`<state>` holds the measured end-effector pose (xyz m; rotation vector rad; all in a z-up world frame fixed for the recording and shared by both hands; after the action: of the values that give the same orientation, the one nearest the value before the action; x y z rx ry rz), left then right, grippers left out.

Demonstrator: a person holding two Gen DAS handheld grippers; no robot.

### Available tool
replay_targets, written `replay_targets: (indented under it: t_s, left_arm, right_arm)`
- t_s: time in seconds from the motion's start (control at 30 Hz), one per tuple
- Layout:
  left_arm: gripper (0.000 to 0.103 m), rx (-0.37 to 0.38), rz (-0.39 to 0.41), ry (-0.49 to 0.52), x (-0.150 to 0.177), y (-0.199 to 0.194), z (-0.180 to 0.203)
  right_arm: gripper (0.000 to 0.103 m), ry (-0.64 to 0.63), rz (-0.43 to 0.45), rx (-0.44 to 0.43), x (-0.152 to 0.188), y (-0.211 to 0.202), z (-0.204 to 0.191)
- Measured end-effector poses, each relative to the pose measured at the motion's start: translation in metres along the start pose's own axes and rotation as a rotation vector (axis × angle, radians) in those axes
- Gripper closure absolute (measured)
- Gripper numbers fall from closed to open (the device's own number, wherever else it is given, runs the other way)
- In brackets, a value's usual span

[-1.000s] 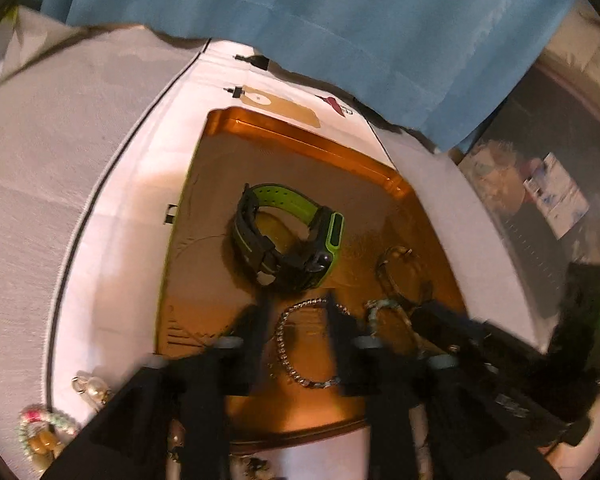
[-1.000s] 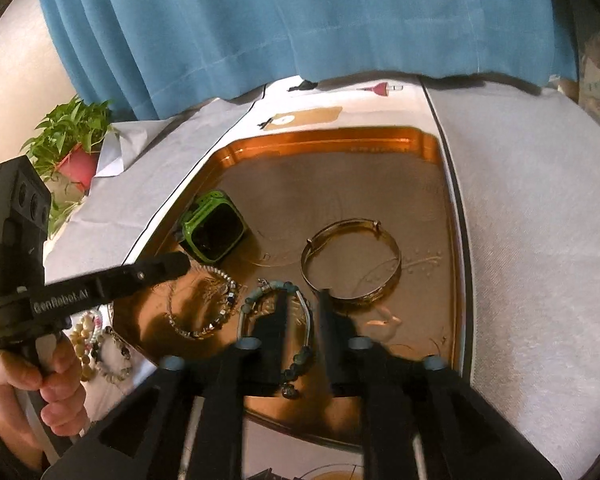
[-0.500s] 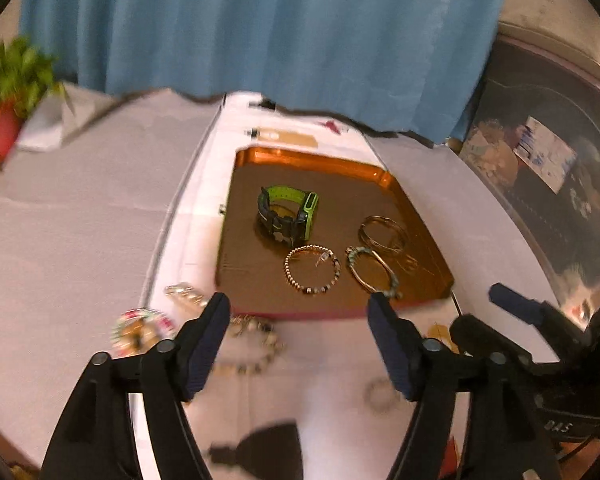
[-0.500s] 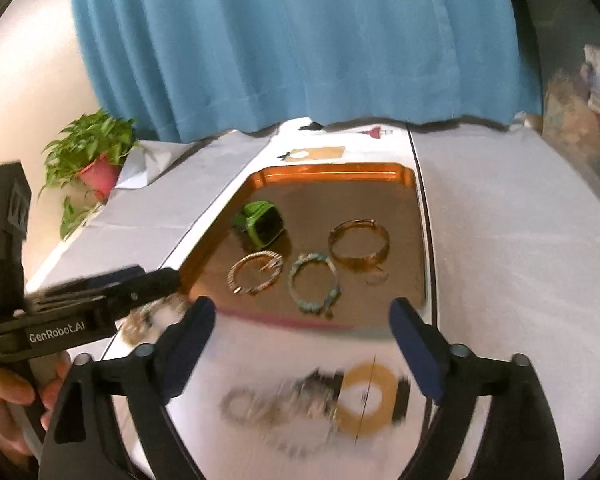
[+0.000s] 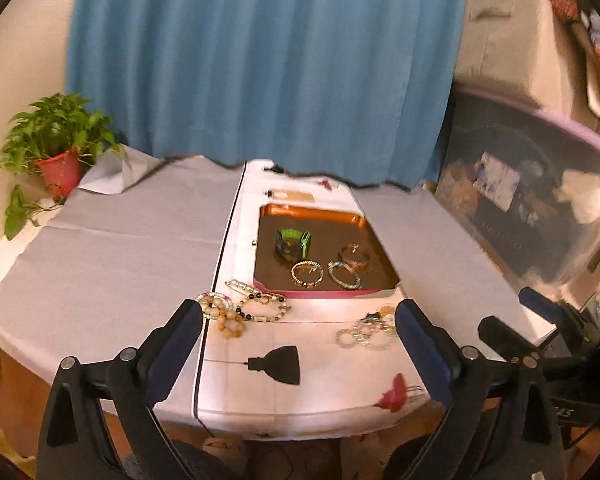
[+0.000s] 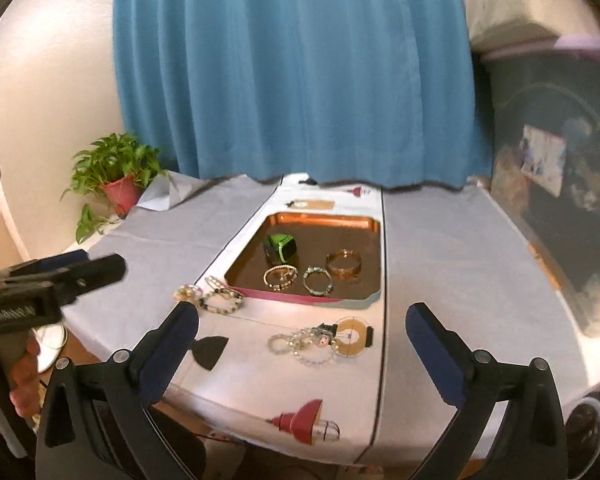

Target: Organize jewelry

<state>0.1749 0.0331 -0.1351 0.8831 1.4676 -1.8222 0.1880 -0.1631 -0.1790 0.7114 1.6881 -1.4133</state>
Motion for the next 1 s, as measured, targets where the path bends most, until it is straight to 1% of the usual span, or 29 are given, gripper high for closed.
replay_targets:
  t_s: [0.1, 0.2, 0.27, 0.33, 0.5, 0.57, 0.63, 0.7, 0.77, 0.87, 0.93, 1.0]
  left_arm:
    - [0.004, -0.014, 0.036, 0.017, 0.000, -0.026, -0.001]
    - [0.002, -0.019, 0.066, 0.036, 0.002, -0.044, -0.001]
    - [0.002, -0.019, 0.078, 0.045, 0.005, -0.050, -0.002]
    - [0.002, -0.018, 0.073, 0.052, 0.010, -0.049, -0.007]
    - [0.002, -0.016, 0.032, 0.052, 0.029, -0.034, -0.024]
    - [0.002, -0.013, 0.027, 0.048, 0.034, -0.026, -0.031]
    - [0.002, -0.005, 0.024, 0.046, 0.037, -0.017, -0.037]
    - [0.002, 0.010, 0.013, 0.045, 0.038, -0.006, -0.043]
    - [0.002, 0.027, 0.000, 0.047, 0.039, 0.005, -0.046]
    - [0.002, 0.036, 0.001, 0.062, 0.039, 0.020, -0.050]
    - [0.002, 0.036, -0.003, 0.063, 0.038, 0.035, -0.053]
    - [0.002, 0.046, -0.013, 0.061, 0.036, 0.052, -0.054]
  right_arm:
    - [0.000, -0.040, 0.003, 0.037, -0.003, -0.025, -0.009]
    - [0.000, -0.118, 0.051, 0.074, -0.005, -0.052, -0.024]
    - [0.000, -0.153, 0.083, 0.057, -0.004, -0.063, -0.032]
    - [0.000, -0.159, 0.090, 0.026, -0.002, -0.069, -0.038]
    - [0.000, -0.107, 0.095, 0.016, 0.006, -0.059, -0.032]
    - [0.001, -0.087, 0.073, -0.025, 0.011, -0.049, -0.028]
    - [0.001, -0.061, 0.071, -0.063, 0.013, -0.041, -0.025]
    - [0.003, -0.041, 0.071, -0.066, 0.015, -0.032, -0.022]
    - [0.004, -0.041, 0.061, -0.091, 0.017, -0.019, -0.024]
    - [0.004, -0.070, 0.034, -0.096, 0.019, 0.002, -0.028]
    - [0.004, -0.059, 0.050, -0.076, 0.020, 0.011, -0.024]
    - [0.004, -0.053, 0.031, -0.090, 0.021, 0.025, -0.020]
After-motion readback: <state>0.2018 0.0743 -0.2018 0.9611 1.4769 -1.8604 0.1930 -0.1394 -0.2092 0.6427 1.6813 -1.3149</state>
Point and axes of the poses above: each gripper's, at about its wrist camera, not at the fingertips, and y roughly the way its jaws point, z to its right, x to its underside, the point moved 5 cm from there along y, roughly the way its jaws point, and after that the axes turned 1 degree about -x, right-handed, at the moved point
